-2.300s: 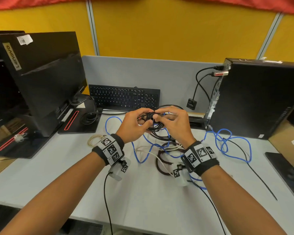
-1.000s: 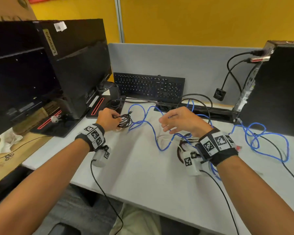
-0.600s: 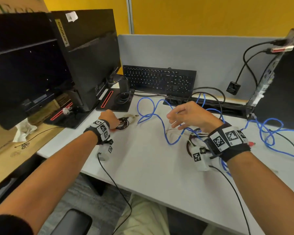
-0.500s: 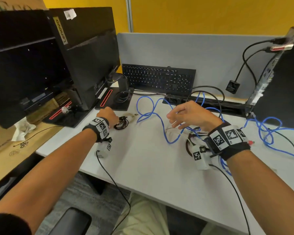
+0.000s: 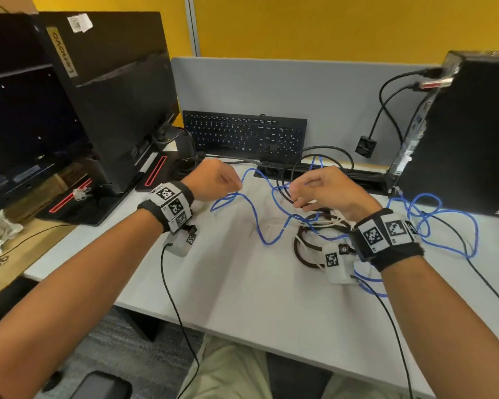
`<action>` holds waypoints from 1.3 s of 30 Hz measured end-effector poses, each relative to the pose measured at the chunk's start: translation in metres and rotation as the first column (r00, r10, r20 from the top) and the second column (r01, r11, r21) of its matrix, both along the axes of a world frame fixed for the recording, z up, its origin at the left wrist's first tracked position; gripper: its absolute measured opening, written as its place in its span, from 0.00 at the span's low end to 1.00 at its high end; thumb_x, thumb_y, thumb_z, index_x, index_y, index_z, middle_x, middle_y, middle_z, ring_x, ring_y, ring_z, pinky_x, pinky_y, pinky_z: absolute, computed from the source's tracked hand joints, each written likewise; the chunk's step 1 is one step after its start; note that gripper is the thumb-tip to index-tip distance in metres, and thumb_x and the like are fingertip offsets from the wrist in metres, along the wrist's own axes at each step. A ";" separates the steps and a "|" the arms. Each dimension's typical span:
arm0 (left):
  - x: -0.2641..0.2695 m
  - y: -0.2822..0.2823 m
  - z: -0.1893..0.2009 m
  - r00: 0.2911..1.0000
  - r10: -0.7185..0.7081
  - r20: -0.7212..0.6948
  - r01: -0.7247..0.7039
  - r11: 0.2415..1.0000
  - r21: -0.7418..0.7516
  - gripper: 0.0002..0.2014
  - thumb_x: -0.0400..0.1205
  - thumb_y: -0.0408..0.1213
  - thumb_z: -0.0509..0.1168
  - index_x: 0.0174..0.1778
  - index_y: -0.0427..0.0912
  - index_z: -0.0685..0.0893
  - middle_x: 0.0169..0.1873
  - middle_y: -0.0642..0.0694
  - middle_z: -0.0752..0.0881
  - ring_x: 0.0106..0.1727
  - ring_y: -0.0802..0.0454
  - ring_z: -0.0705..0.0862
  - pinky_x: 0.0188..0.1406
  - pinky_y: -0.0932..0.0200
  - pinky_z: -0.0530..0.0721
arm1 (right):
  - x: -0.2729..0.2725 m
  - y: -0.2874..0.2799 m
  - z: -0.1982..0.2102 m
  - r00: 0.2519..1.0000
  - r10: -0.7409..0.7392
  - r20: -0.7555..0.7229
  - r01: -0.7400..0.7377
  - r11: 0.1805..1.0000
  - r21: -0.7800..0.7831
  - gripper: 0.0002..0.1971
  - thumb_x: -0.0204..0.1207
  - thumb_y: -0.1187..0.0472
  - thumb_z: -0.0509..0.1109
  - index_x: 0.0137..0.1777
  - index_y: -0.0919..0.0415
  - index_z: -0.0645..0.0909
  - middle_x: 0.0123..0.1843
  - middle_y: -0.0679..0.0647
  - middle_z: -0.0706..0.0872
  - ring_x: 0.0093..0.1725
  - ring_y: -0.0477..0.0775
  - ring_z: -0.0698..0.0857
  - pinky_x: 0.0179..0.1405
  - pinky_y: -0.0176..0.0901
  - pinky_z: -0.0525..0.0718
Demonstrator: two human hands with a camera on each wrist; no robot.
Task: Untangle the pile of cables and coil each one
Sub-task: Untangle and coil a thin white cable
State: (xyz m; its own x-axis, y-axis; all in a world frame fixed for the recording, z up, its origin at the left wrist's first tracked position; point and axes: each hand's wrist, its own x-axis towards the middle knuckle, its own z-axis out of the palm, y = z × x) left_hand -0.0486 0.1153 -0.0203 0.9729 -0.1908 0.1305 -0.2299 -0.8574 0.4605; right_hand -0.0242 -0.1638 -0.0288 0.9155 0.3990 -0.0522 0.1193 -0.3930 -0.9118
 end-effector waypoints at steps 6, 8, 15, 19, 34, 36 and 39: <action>-0.001 -0.064 -0.018 0.951 -0.305 -0.049 0.309 0.942 0.129 0.15 0.79 0.48 0.75 0.52 0.40 0.91 0.47 0.48 0.91 0.47 0.55 0.87 0.41 0.77 0.77 | -0.001 -0.043 -0.011 0.997 -0.053 0.055 0.061 0.986 -0.153 0.03 0.75 0.68 0.81 0.47 0.65 0.92 0.38 0.59 0.93 0.33 0.51 0.89 0.32 0.39 0.87; 0.000 -0.080 -0.021 0.940 -0.335 -0.063 0.340 0.936 0.094 0.17 0.78 0.51 0.76 0.52 0.41 0.91 0.46 0.50 0.91 0.46 0.55 0.88 0.40 0.76 0.79 | -0.003 -0.056 -0.017 0.993 -0.043 0.108 0.071 0.961 -0.266 0.02 0.74 0.67 0.82 0.44 0.63 0.92 0.35 0.60 0.93 0.31 0.50 0.86 0.31 0.38 0.85; 0.008 -0.111 -0.027 0.945 -0.311 -0.104 0.327 0.923 0.204 0.13 0.78 0.47 0.77 0.52 0.44 0.92 0.41 0.48 0.91 0.40 0.57 0.84 0.48 0.55 0.83 | -0.015 -0.076 -0.028 0.974 0.210 0.080 -0.119 0.784 -0.609 0.11 0.72 0.44 0.81 0.47 0.50 0.94 0.45 0.45 0.93 0.47 0.50 0.91 0.44 0.36 0.85; 0.010 -0.117 -0.023 0.946 -0.284 -0.157 0.314 0.921 0.229 0.09 0.76 0.43 0.79 0.48 0.44 0.93 0.36 0.52 0.87 0.44 0.52 0.85 0.50 0.55 0.84 | -0.014 -0.066 -0.038 0.988 0.129 0.084 -0.044 0.762 -0.646 0.28 0.86 0.40 0.62 0.43 0.67 0.83 0.36 0.63 0.84 0.33 0.54 0.83 0.38 0.45 0.81; 0.015 -0.122 -0.022 0.960 -0.213 0.182 0.237 0.964 -0.121 0.40 0.72 0.48 0.82 0.78 0.49 0.72 0.62 0.52 0.77 0.51 0.58 0.80 0.56 0.63 0.81 | -0.005 -0.055 0.003 0.790 -0.054 0.611 0.317 0.889 -0.331 0.11 0.85 0.64 0.70 0.62 0.61 0.91 0.43 0.55 0.90 0.36 0.40 0.79 0.38 0.22 0.71; 0.015 -0.133 -0.007 0.921 -0.261 0.288 0.329 0.918 -0.220 0.31 0.80 0.50 0.74 0.77 0.49 0.73 0.54 0.55 0.84 0.48 0.63 0.84 0.51 0.72 0.80 | -0.006 -0.049 0.016 0.757 -0.017 0.653 0.296 0.900 -0.320 0.11 0.84 0.66 0.69 0.59 0.58 0.93 0.33 0.44 0.81 0.32 0.38 0.75 0.33 0.22 0.69; 0.013 -0.146 0.008 0.886 -0.311 0.344 0.388 0.904 -0.181 0.16 0.89 0.42 0.61 0.72 0.44 0.76 0.36 0.54 0.87 0.33 0.65 0.82 0.38 0.74 0.72 | -0.007 -0.042 0.030 0.702 -0.068 0.709 0.275 0.944 -0.181 0.10 0.81 0.67 0.71 0.52 0.56 0.92 0.30 0.42 0.81 0.30 0.39 0.78 0.32 0.26 0.73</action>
